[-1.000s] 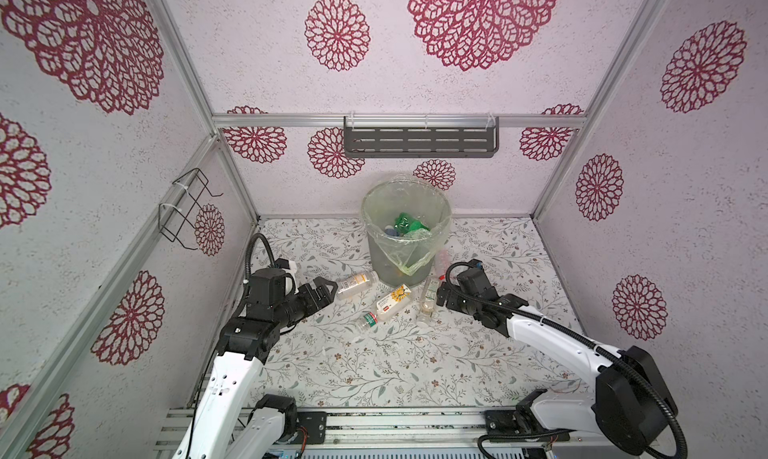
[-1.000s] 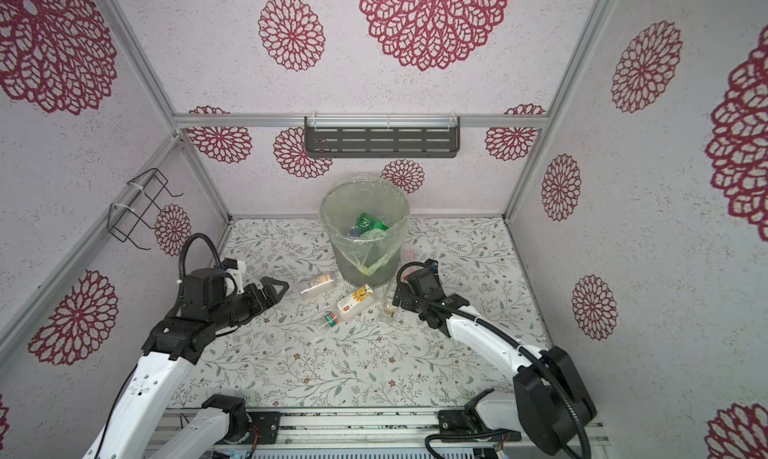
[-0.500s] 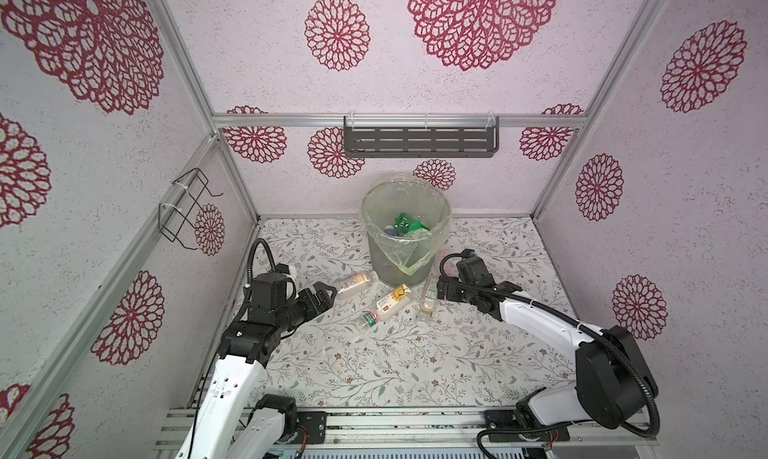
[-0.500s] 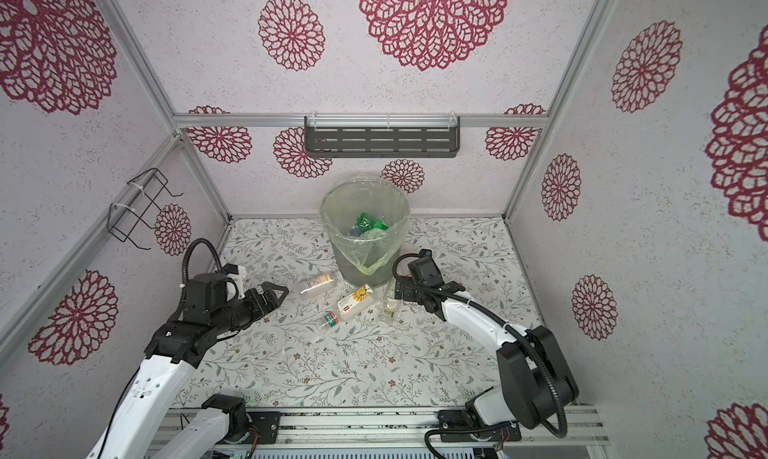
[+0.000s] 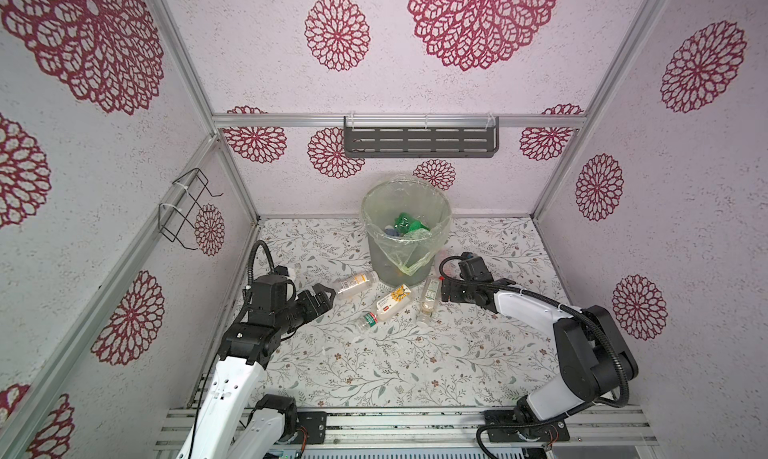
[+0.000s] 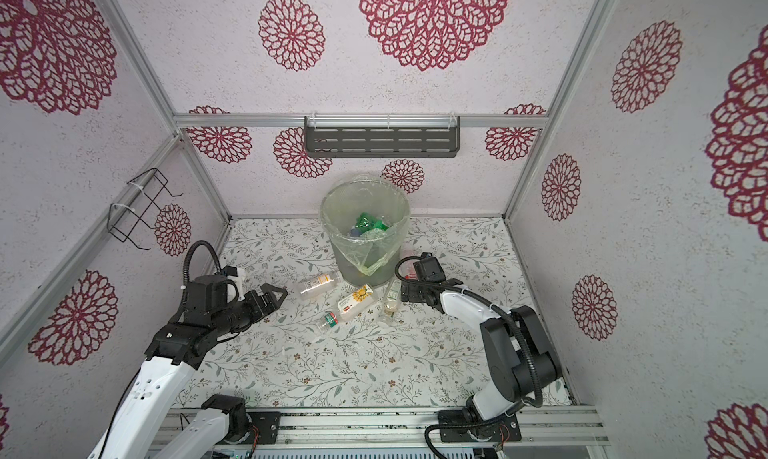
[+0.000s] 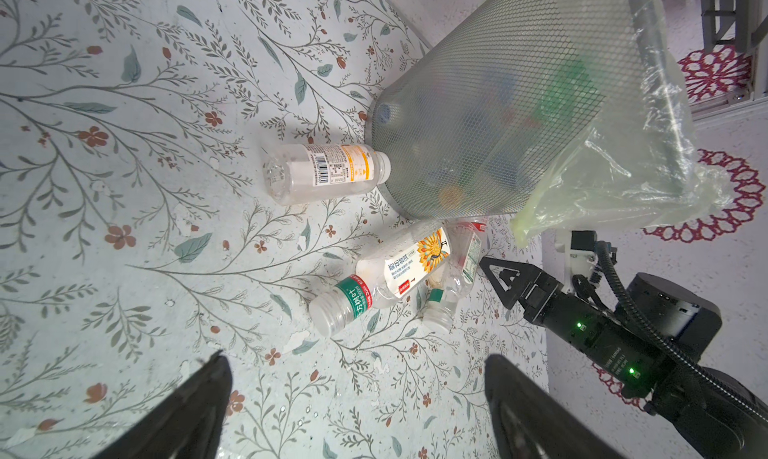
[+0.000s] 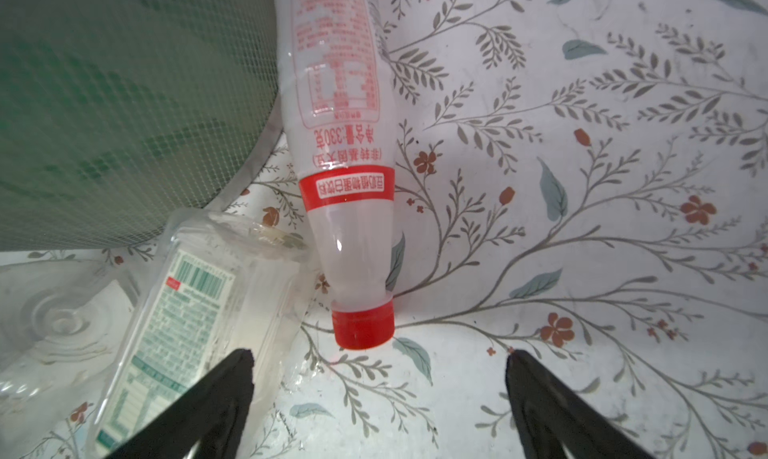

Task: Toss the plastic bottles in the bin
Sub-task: 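Lower the right gripper around the white red-capped bottle and close it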

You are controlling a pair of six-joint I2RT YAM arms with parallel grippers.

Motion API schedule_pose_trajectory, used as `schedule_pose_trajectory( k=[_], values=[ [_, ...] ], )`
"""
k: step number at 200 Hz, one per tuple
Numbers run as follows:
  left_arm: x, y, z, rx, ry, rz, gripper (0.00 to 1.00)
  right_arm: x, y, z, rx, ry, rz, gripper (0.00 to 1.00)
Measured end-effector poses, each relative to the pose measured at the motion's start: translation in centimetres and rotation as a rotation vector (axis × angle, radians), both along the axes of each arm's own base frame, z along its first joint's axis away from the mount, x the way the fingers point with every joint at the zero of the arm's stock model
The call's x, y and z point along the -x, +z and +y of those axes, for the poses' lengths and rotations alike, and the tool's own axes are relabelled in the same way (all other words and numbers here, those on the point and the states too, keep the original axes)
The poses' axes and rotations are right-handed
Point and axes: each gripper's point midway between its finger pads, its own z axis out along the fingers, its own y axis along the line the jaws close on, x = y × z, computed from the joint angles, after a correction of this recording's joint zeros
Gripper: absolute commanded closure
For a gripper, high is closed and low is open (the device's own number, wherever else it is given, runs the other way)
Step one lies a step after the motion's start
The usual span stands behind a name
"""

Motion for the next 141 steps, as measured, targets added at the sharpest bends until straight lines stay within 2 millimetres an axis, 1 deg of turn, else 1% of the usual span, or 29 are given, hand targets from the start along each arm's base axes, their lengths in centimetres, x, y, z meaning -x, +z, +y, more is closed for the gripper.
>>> schedule_pose_trajectory(
  k=[37,75,90,119,141],
  values=[
    [0.0,-0.2,0.3,-0.013,0.014,0.006,0.03,-1.1,-1.1,-0.3,0.016,0.004,0.007,0.09],
    [-0.1,-0.4,0.5,-0.024,0.025,0.012,0.03,-2.6,-2.3,0.0,0.021,0.009,0.024,0.13],
    [-0.2,-0.6,0.6,-0.027,0.028,0.018,0.03,-3.1,-2.4,0.2,0.019,0.013,0.020,0.15],
    [-0.3,-0.8,0.7,-0.033,0.033,0.027,0.03,-3.8,-2.0,0.6,0.009,0.015,0.001,0.17],
    [-0.3,-0.9,0.8,-0.036,0.035,0.030,0.03,-4.5,-1.8,0.9,0.005,0.017,-0.013,0.21]
  ],
)
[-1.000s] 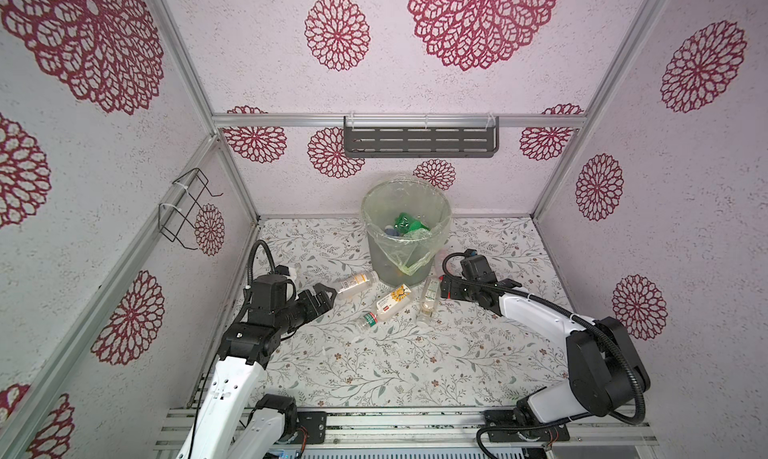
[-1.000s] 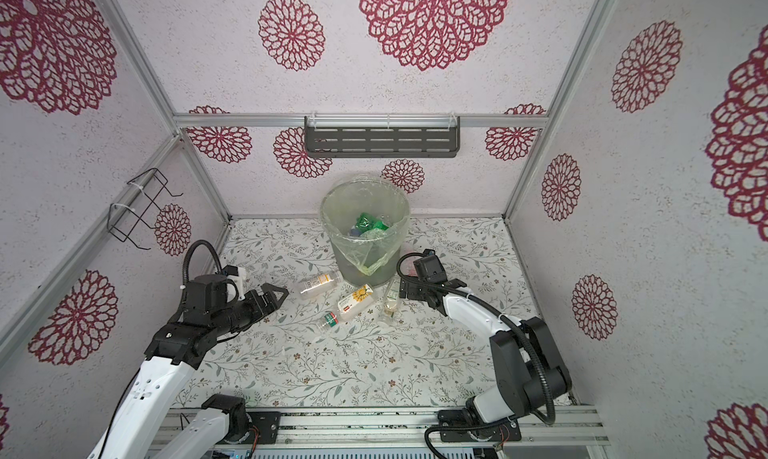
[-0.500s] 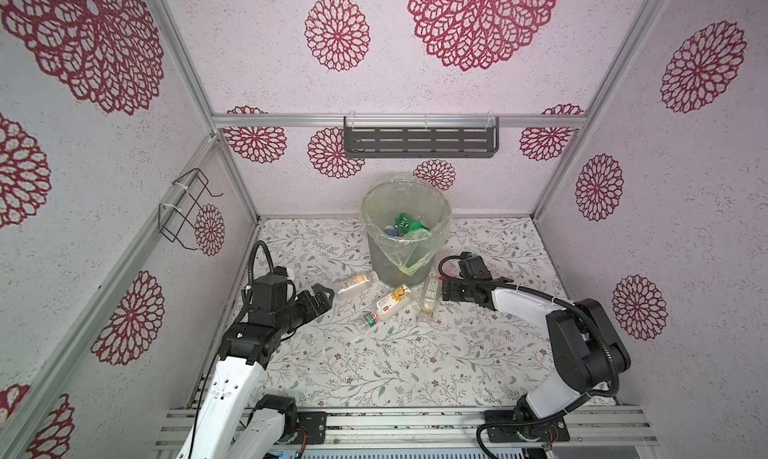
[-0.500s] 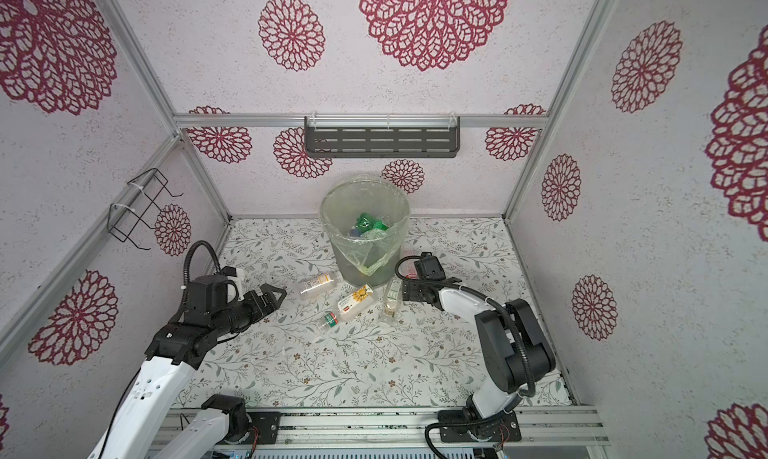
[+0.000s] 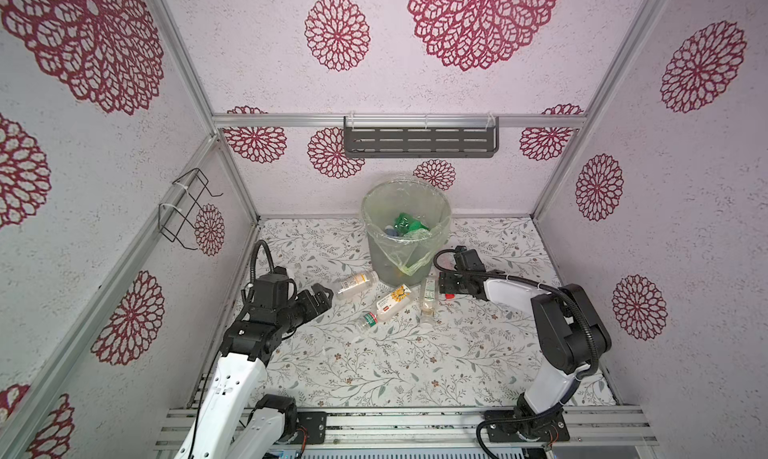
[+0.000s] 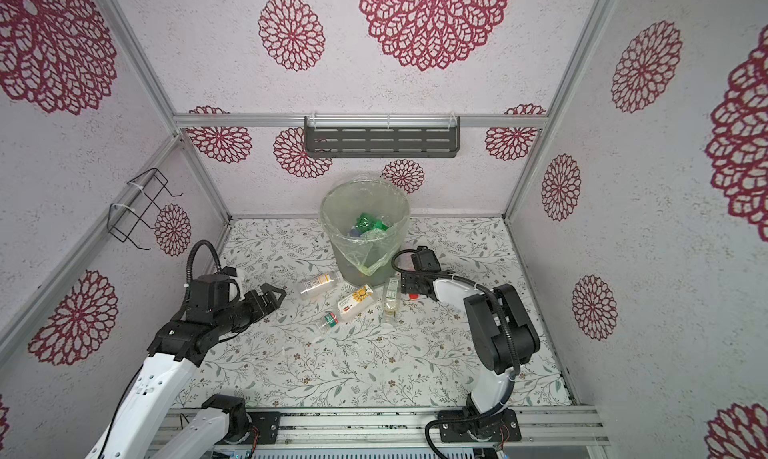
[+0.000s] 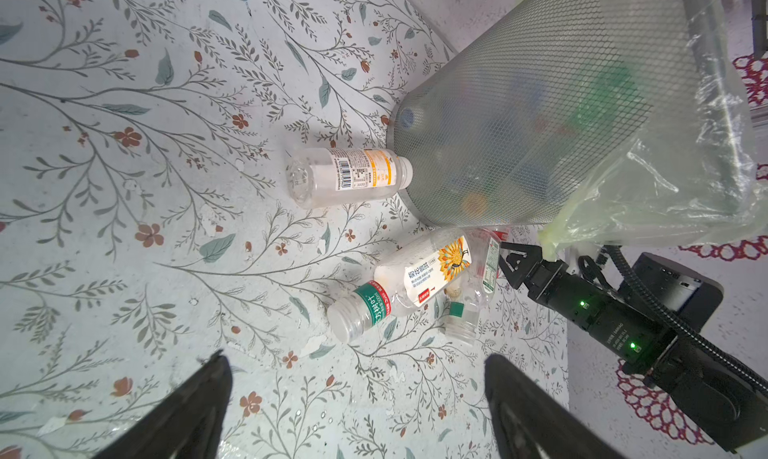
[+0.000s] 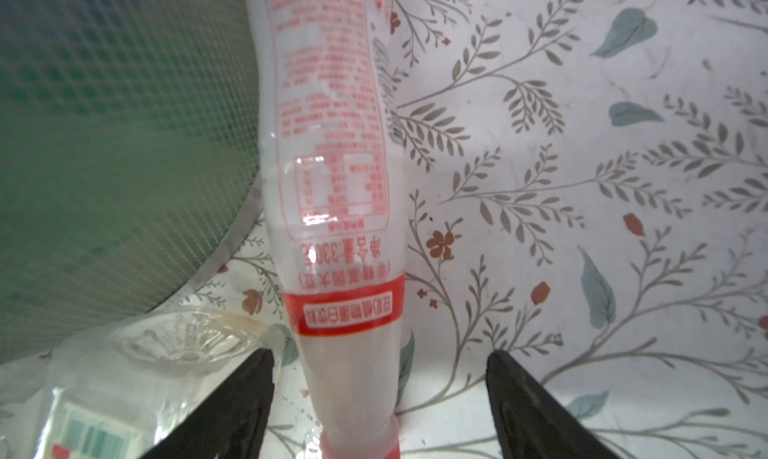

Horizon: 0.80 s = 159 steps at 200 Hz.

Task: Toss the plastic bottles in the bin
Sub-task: 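Lower the right gripper around the white red-capped bottle and close it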

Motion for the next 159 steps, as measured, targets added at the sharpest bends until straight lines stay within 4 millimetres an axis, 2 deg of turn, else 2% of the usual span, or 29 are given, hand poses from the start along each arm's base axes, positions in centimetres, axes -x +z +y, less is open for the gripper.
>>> schedule_pose_trajectory(
  k=[63,113,159],
  values=[
    [0.1,0.1,0.4,-0.016,0.012,-0.004,0.03,-0.8,-2.3,-0.1,-0.002,-0.002,0.026,0.34],
    [0.3,-0.1,0.5,-0.022,0.017,0.004,0.03,-1.3,-2.0,0.0,-0.038,-0.023,0.011,0.51],
    [0.3,-0.1,0.5,-0.021,0.018,0.004,0.03,-0.9,-2.0,-0.2,-0.063,-0.027,0.006,0.60]
  ],
)
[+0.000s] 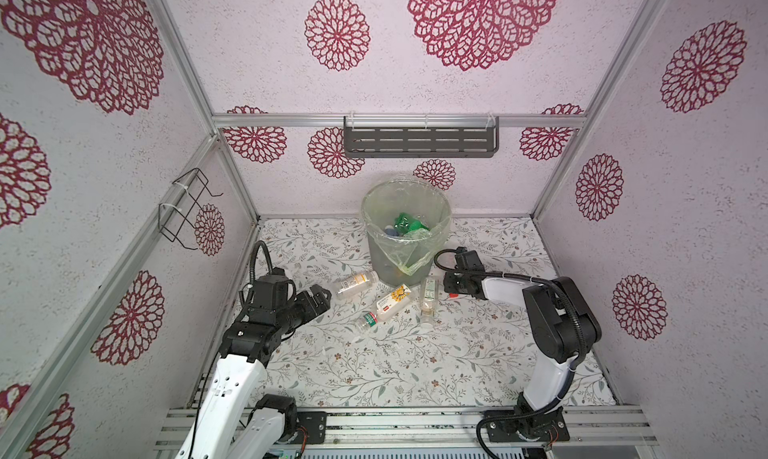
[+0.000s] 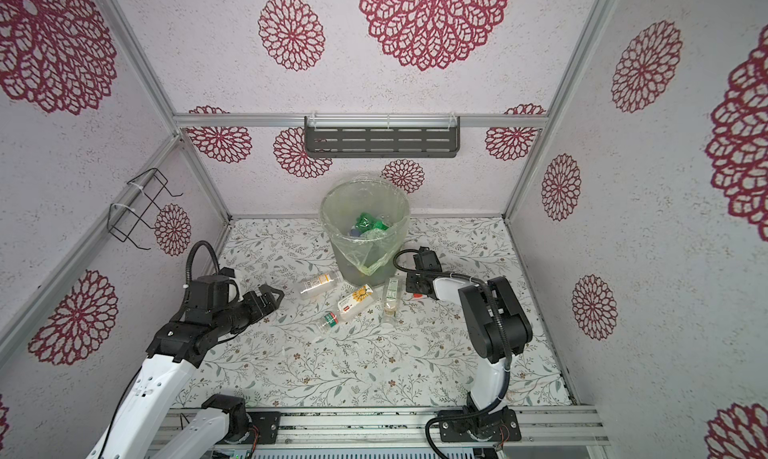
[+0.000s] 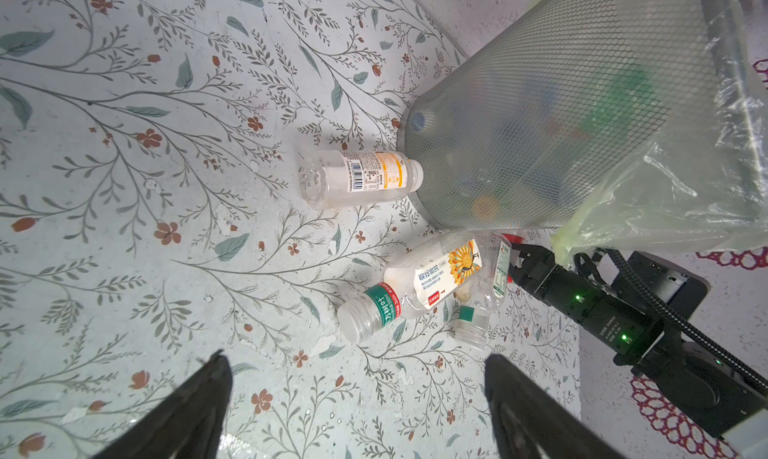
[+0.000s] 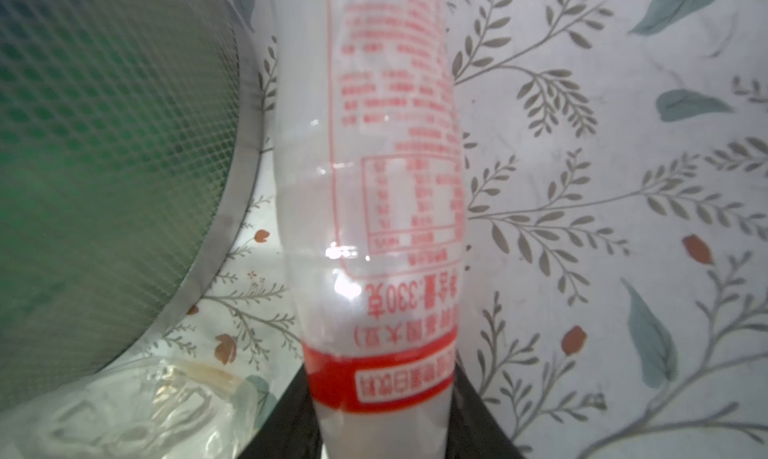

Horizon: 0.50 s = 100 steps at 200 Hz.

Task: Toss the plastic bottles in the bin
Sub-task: 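Lower the right gripper around the white red-capped bottle and close it, then lift the red-capped bottle with the right gripper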

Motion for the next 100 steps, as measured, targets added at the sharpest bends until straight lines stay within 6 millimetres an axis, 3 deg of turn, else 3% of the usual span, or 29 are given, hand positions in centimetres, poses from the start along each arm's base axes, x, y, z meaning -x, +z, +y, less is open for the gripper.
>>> schedule_pose_trajectory(
  k=[43,100],
  values=[
    [0.2,0.2,0.1,-0.003,0.004,-0.009,0.03,1.3,0.7,0.0,-0.047,-0.005,0.002,0.62],
    [0.6,0.0,0.3,-0.008,0.008,0.003,0.03,2.2,4.9,0.4,-0.146,-0.021,-0.076,0.64]
  ],
)
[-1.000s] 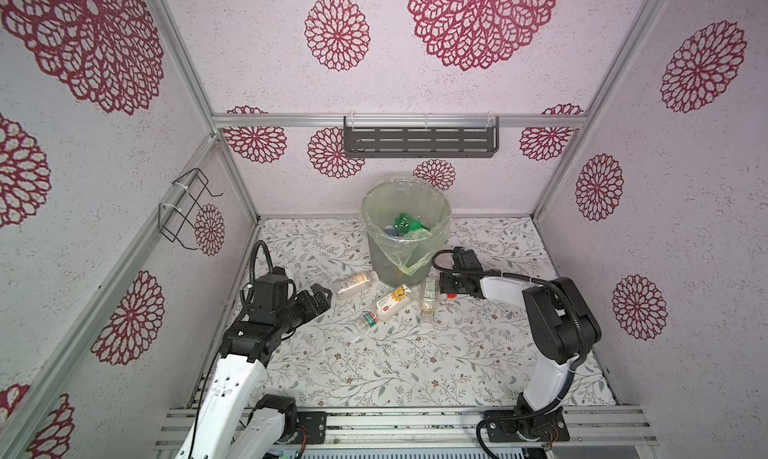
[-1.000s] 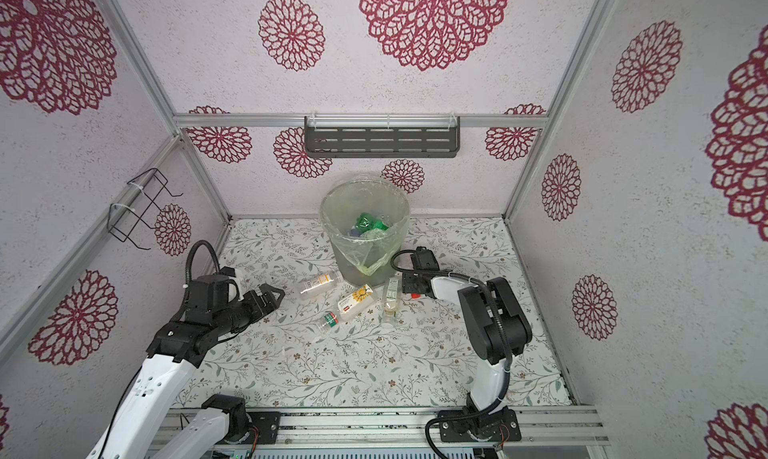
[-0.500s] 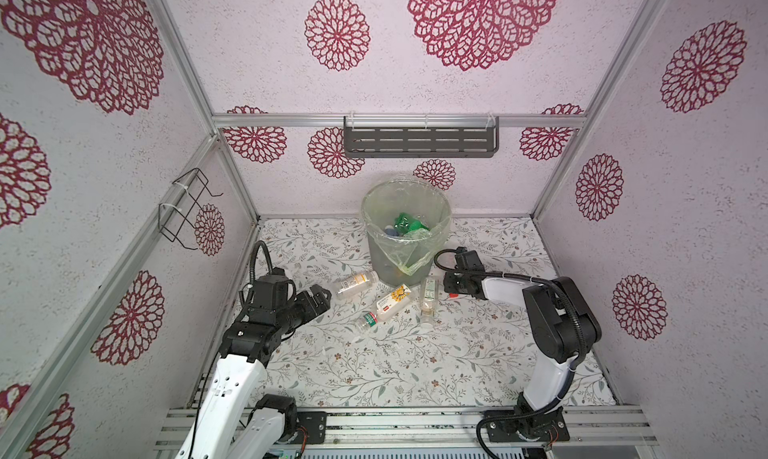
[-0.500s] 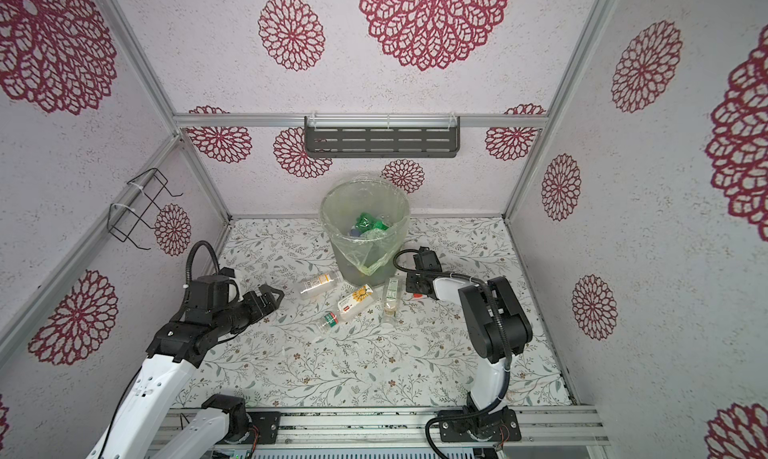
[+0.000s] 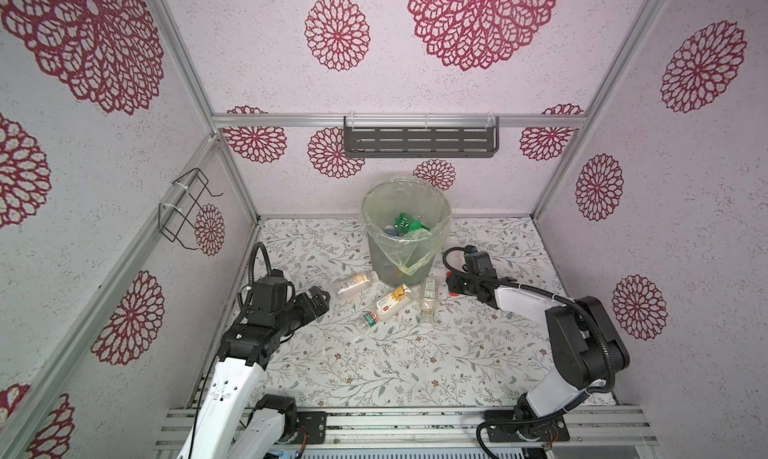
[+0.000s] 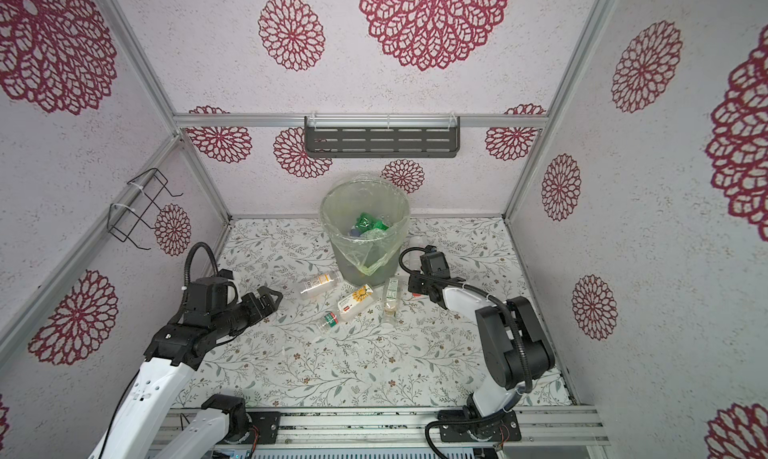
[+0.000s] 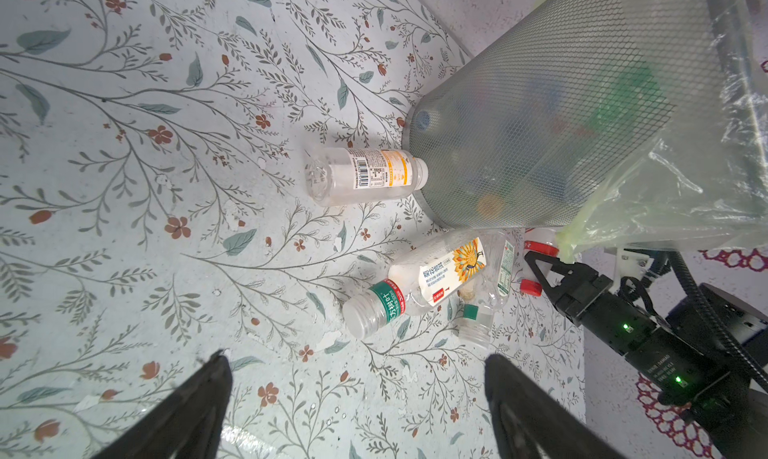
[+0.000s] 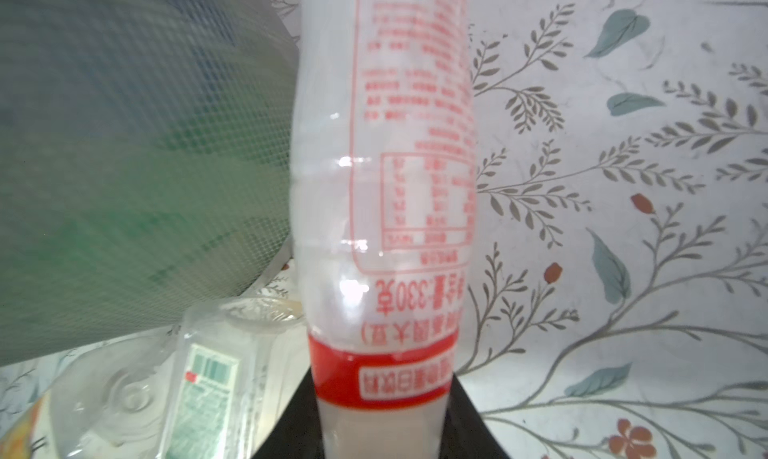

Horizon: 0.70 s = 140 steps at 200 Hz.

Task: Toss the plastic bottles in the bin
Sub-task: 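Lift the red-capped bottle with the right gripper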

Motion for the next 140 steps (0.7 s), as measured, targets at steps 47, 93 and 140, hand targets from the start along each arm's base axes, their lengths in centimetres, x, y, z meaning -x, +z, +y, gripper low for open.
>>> schedule_pose_trajectory(
  k=[47,93,140],
  values=[
    [0.2,0.5,0.0,0.006,0.001,-0.019,0.03,1.6,1.8,-0.1,-0.065,-0.011,-0.025,0.64],
    [0.3,0.3,-0.1,0.014,-0.004,-0.014,0.03,3.2,4.5,-0.2,-0.136,-0.021,-0.075,0.65],
    [0.5,0.1,-0.2,0.019,-0.004,-0.010,0.03,4.7,7.5,-0.3,-0.211,-0.023,-0.136,0.66]
  ],
)
